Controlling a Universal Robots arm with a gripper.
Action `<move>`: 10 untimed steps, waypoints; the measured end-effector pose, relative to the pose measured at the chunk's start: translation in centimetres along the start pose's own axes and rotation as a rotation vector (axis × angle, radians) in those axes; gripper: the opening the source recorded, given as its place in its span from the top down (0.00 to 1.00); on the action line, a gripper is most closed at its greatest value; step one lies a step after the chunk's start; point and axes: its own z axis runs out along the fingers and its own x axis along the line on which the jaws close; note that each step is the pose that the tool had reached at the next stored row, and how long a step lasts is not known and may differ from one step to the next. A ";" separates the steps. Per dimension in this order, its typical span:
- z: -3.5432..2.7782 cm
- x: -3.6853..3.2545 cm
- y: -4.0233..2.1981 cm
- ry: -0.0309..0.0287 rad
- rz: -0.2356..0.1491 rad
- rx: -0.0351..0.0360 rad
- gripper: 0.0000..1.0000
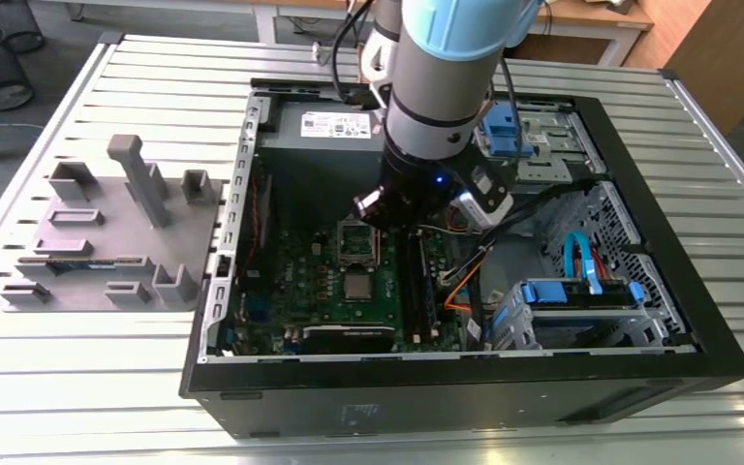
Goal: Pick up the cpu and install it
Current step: 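Close the cpu cover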
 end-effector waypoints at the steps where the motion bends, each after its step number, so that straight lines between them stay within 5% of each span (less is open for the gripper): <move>1: 0.00 0.03 0.01 -0.0013 0.000 -0.0036 0.89; 6: 0.09 0.52 0.19 -0.0037 0.002 -0.0087 0.89; 10: 0.25 0.53 0.18 -0.0145 0.012 -0.0358 0.89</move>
